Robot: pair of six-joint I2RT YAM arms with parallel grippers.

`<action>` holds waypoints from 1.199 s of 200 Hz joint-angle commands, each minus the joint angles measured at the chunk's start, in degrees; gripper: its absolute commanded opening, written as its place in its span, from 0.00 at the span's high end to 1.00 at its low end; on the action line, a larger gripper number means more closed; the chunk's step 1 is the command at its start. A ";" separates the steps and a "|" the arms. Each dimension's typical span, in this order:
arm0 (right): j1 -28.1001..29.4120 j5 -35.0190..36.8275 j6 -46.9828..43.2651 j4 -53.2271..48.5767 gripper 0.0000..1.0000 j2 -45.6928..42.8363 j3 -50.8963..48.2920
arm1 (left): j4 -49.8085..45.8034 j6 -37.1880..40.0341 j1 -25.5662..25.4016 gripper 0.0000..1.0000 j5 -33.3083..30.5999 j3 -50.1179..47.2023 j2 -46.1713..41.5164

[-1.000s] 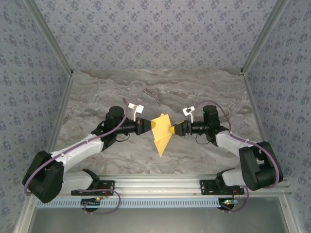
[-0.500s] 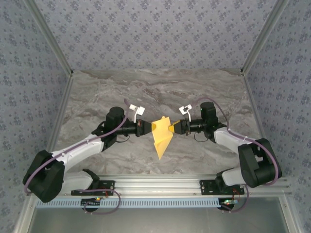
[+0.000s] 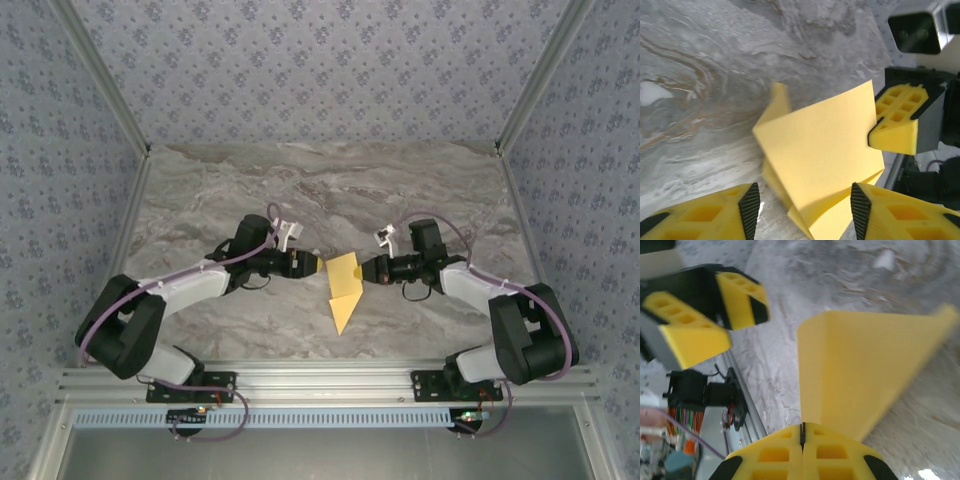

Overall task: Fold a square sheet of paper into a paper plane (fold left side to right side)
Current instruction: Place the paper at the center of the table, then fold the wing for the fifth time at the center of the table.

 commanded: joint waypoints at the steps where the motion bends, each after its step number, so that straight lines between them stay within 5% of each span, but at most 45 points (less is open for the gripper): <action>1: -0.34 6.93 7.07 -3.76 1.00 -0.07 -1.42 | -8.06 5.65 0.17 0.44 -6.87 3.01 -4.02; 23: -0.14 9.29 11.78 -2.73 1.00 -0.73 -1.53 | -12.84 6.78 -1.16 0.43 -11.14 2.28 -10.43; 59: -0.26 14.69 15.14 -5.20 1.00 -0.50 -0.56 | -18.44 6.99 -14.71 0.44 -21.80 0.60 -16.46; 116: -0.62 14.73 19.15 -6.26 1.00 2.39 1.54 | -18.18 3.18 -31.74 0.43 -34.84 5.98 -3.24; 240: -0.66 13.34 20.69 -7.19 1.00 4.61 3.52 | -24.50 3.45 -37.20 0.41 -49.34 20.18 18.49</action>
